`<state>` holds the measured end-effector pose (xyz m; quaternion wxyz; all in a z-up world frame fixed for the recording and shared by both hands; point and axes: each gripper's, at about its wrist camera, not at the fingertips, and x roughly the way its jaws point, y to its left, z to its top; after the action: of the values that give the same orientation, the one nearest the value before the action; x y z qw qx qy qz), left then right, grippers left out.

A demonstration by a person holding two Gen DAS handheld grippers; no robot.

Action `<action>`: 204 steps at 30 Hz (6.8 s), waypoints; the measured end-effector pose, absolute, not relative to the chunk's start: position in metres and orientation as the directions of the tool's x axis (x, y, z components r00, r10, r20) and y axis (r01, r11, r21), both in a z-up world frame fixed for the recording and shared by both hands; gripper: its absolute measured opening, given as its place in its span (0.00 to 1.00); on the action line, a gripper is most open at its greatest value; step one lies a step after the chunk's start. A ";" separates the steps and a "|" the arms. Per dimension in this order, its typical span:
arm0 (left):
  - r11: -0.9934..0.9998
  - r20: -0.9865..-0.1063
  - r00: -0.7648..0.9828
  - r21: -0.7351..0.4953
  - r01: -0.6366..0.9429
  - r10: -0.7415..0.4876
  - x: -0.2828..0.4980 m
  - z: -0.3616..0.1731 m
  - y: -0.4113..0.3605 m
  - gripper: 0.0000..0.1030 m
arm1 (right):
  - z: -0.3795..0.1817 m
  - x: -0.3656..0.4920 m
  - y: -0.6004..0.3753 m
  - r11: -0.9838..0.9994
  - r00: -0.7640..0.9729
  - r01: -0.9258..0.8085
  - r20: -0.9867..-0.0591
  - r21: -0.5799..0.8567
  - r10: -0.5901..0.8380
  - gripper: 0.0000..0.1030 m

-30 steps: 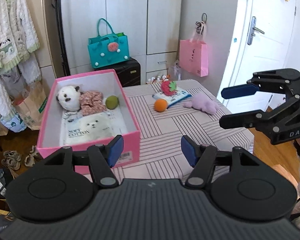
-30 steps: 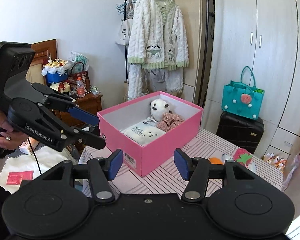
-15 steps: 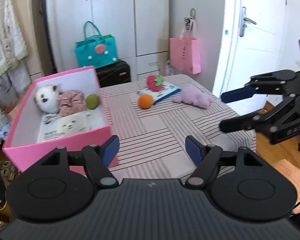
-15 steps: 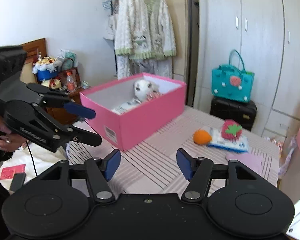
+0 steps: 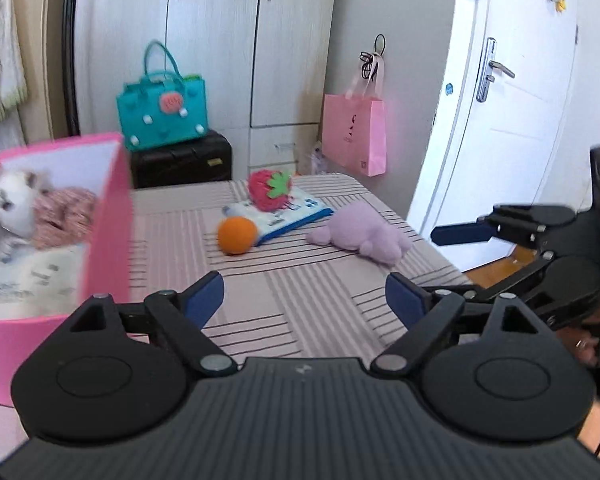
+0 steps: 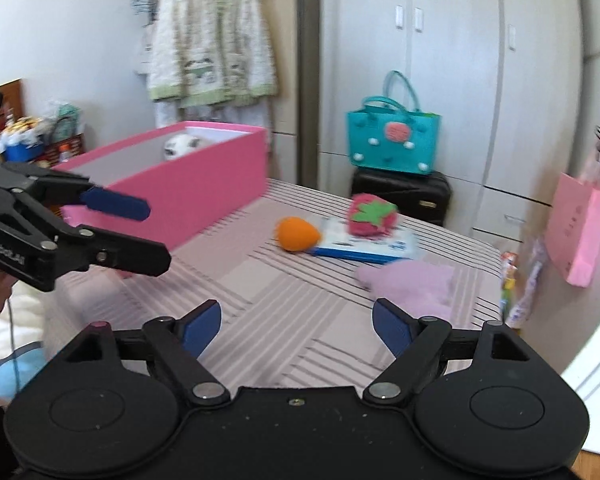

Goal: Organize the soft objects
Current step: 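Move both tools back toward the lilac plush toy on the table, then grasp the lilac plush toy with the right tool while the left tool closes on it, then lift the lilac plush with both tools and carry it over the pink box, then lower the plush into the box and open both tools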

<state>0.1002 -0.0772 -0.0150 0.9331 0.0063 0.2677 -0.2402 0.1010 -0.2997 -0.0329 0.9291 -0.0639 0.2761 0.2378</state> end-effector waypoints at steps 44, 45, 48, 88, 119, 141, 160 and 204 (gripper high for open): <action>0.813 -0.615 0.554 -0.285 0.508 -0.562 0.238 -0.058 -0.156 0.82 | -0.093 0.144 -0.303 0.752 0.731 -0.605 -0.558 -0.263 0.393 0.61; 0.816 -0.626 0.547 -0.286 0.503 -0.557 0.239 -0.061 -0.156 0.82 | -0.093 0.145 -0.303 0.766 0.738 -0.588 -0.559 -0.258 0.378 0.62; 0.834 -0.649 0.549 -0.268 0.482 -0.526 0.237 -0.067 -0.157 0.82 | -0.090 0.150 -0.312 0.824 0.752 -0.524 -0.571 -0.215 0.329 0.71; 0.838 -0.652 0.533 -0.362 0.407 -0.540 0.172 -0.050 -0.131 0.44 | -0.063 0.122 -0.287 0.900 0.691 -0.433 -0.620 0.055 0.370 0.78; 0.838 -0.615 0.573 -0.339 0.428 -0.542 0.058 0.021 -0.017 0.44 | 0.023 0.033 -0.195 0.757 0.616 -0.654 -0.567 0.020 0.547 0.85; 0.862 -0.542 0.672 -0.269 0.430 -0.504 0.074 0.061 0.051 0.45 | 0.057 0.096 -0.135 0.689 0.539 -0.722 -0.568 0.071 0.623 0.69; 0.952 -0.677 0.672 -0.254 0.170 -0.301 0.220 0.025 0.128 0.45 | 0.015 0.249 -0.031 0.701 0.439 -0.706 -0.715 0.100 0.544 0.36; 0.970 -0.639 0.751 0.031 0.242 -0.167 0.115 0.088 0.090 0.66 | 0.081 0.161 -0.091 0.726 0.549 -0.686 -0.622 0.046 0.558 0.49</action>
<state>0.1149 0.0897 0.0884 0.9339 0.0558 0.3356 -0.1097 0.1611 -0.0912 0.0813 0.8740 -0.1019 0.3146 0.3560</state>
